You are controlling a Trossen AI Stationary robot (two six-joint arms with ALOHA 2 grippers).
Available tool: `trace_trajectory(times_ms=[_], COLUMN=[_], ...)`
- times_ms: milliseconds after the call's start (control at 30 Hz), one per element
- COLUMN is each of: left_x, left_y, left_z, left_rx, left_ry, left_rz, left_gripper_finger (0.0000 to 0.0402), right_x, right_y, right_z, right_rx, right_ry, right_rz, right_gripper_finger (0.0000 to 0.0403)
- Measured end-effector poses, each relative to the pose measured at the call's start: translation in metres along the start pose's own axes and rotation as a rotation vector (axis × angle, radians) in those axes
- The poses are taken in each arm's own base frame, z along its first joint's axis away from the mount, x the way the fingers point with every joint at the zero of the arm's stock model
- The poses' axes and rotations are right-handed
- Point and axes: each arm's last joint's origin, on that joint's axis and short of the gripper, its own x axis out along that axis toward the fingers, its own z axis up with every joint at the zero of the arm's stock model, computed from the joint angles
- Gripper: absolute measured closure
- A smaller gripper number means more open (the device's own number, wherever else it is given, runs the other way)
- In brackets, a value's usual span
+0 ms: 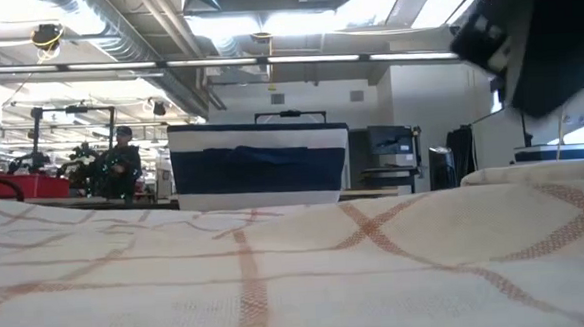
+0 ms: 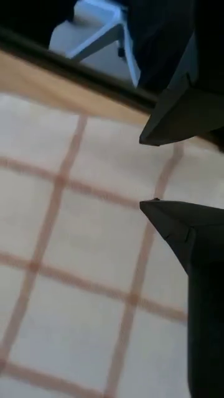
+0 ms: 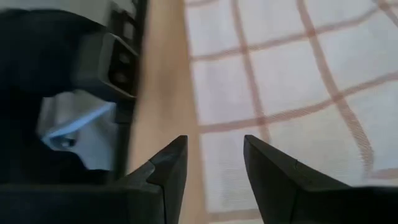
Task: Fold towel
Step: Fold the white with brown pattern towel on the table
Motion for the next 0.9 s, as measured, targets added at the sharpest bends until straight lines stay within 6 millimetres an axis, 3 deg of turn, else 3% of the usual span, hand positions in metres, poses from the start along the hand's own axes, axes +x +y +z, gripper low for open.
trace_trajectory(times_ms=[233, 400, 633, 733, 900], left_x=[0.001, 0.011, 0.020, 0.005, -0.037], left_y=[-0.015, -0.012, -0.007, -0.008, -0.037], left_z=[-0.002, -0.002, 0.000, 0.010, 0.030], left_rx=[0.076, 0.186, 0.182, 0.179, 0.161], left_ry=[-0.010, 0.025, 0.156, 0.197, 0.113], left_rz=[-0.112, -0.070, -0.017, 0.034, 0.017], left_gripper_finger=[0.0254, 0.0254, 0.0254, 0.0254, 0.0254], right_x=[-0.015, -0.001, 0.005, 0.004, -0.003], right_y=[0.016, 0.017, 0.007, 0.003, 0.006], right_z=[-0.006, -0.017, -0.012, -0.008, -0.004], right_rx=[-0.084, -0.117, -0.134, -0.134, -0.099], right_ry=[-0.033, -0.002, 0.001, -0.005, -0.024], right_rz=[0.023, -0.009, -0.047, -0.051, -0.026], right_gripper_finger=[0.0244, 0.0244, 0.0244, 0.0244, 0.0244])
